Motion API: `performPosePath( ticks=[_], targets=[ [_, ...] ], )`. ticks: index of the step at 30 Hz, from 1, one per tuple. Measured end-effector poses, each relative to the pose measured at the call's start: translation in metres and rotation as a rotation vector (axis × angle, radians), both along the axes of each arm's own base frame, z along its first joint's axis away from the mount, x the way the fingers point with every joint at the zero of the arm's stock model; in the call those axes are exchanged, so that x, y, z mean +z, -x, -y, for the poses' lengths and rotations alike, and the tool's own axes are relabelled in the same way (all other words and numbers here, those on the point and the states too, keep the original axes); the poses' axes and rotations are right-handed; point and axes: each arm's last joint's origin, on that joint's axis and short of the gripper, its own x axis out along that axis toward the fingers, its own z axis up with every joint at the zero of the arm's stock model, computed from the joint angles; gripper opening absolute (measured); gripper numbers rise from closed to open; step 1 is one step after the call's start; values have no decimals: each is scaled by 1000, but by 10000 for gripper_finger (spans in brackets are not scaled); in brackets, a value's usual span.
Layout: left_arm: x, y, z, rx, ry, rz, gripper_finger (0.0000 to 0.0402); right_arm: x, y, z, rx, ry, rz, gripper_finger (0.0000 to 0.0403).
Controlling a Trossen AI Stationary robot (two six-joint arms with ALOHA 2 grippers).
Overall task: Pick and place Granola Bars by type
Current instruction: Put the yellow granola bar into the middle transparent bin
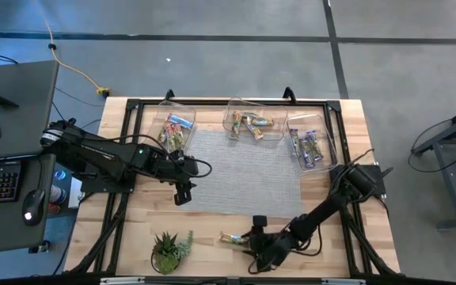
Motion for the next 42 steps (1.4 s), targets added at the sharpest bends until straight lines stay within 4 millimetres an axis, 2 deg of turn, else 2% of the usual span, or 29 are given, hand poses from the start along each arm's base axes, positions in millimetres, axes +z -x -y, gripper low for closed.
performPosePath(
  ticks=[11,23,27,31,33,37,42],
  targets=[
    [0,0,0,1,0,0,156,-24,2,1,-55,89,-27,222],
    [0,0,0,31,23,2,156,-25,1,3,-34,118,-28,131],
    [0,0,1,42,66,-4,156,-11,0,4,14,172,2,125],
    [0,0,2,41,90,-5,156,13,3,13,30,389,27,124],
    [0,-1,2,42,93,-1,156,32,4,21,-35,484,44,123],
    [0,-1,2,42,93,-1,156,62,8,50,-197,665,19,123],
    [0,-1,2,45,88,6,156,112,8,109,-495,894,6,123]
  ],
)
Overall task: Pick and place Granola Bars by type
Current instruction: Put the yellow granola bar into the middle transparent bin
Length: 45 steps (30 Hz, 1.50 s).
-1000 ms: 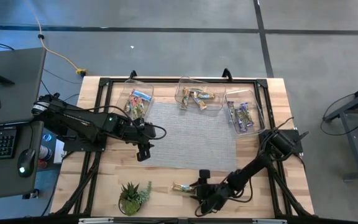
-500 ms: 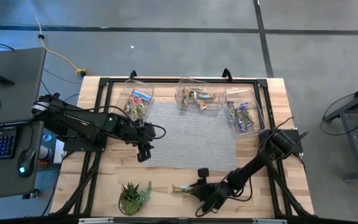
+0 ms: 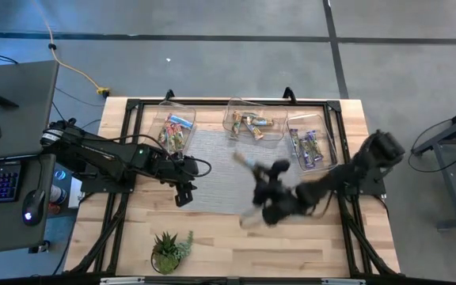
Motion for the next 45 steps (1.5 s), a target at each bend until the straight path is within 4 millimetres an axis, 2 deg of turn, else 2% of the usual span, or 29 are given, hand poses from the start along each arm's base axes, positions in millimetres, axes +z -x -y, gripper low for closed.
performPosePath(
  ticks=[4,6,8,10,13,17,21,27,41,45],
  targets=[
    [0,0,0,1,-2,1,156,34,1,66,-211,-38,75,123],
    [0,0,0,0,-4,1,156,46,0,103,-270,-149,113,123],
    [0,0,0,-4,-7,1,156,49,0,139,-254,-317,104,123],
    [0,0,0,-3,-7,1,156,47,0,173,-214,-466,63,123],
    [0,0,0,-2,-9,2,156,34,0,214,-207,-612,25,121],
    [0,0,0,-3,-10,2,156,16,3,248,-283,-644,-23,118],
    [0,0,0,-4,-11,0,156,4,3,261,-295,-680,-58,118],
    [0,0,0,-7,-8,-2,156,-6,0,264,-306,-682,-95,119],
    [0,1,0,-7,-9,-5,156,-4,1,265,-324,-636,-96,120],
    [0,1,0,-7,-9,-5,156,-4,0,264,-268,-639,-133,119]
  ],
)
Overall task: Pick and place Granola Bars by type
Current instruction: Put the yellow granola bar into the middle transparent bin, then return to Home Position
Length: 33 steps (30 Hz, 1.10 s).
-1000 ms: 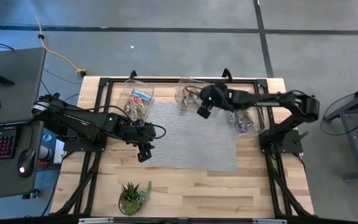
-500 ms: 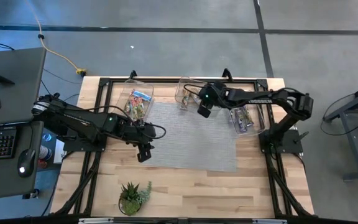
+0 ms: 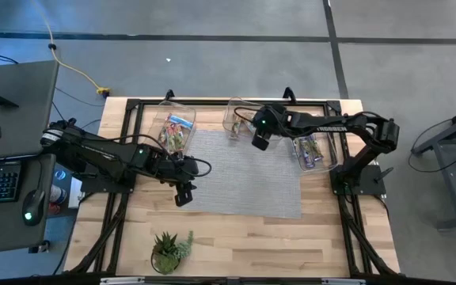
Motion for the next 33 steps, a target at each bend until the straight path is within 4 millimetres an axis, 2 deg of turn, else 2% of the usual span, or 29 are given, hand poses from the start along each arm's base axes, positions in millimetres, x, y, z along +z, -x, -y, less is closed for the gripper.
performPosePath(
  ticks=[3,10,13,15,21,25,30,33],
  targets=[
    [0,0,0,0,0,0,156,1,-4,-1,56,-53,57,119],
    [0,0,0,0,0,0,156,14,-15,3,62,10,234,119],
    [0,0,0,0,1,0,156,15,-16,5,113,-23,263,119],
    [0,0,0,0,1,0,156,13,-14,5,104,-35,244,119],
    [0,0,0,0,1,1,156,6,-3,9,-62,15,110,129],
    [0,0,0,0,1,1,156,1,2,7,-67,-5,39,140],
    [0,0,0,0,1,1,156,1,2,7,-72,-2,34,154],
    [1,0,-1,9,12,-3,156,7,3,4,-47,6,36,157]
  ],
)
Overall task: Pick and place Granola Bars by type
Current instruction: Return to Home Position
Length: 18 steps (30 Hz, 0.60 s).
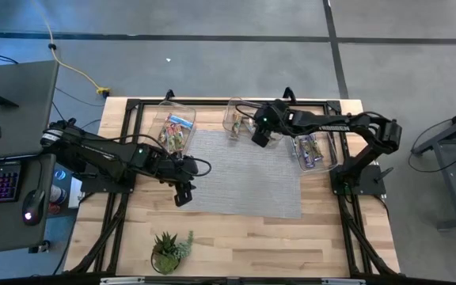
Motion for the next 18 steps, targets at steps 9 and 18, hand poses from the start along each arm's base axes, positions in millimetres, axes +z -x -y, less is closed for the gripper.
performPosePath(
  ticks=[9,18],
  targets=[
    [57,48,-35,155,-146,1,156,97,14,-49,156,-42,72,155],
    [68,164,-59,392,-169,194,156,160,103,-109,349,-152,189,155]
  ],
)
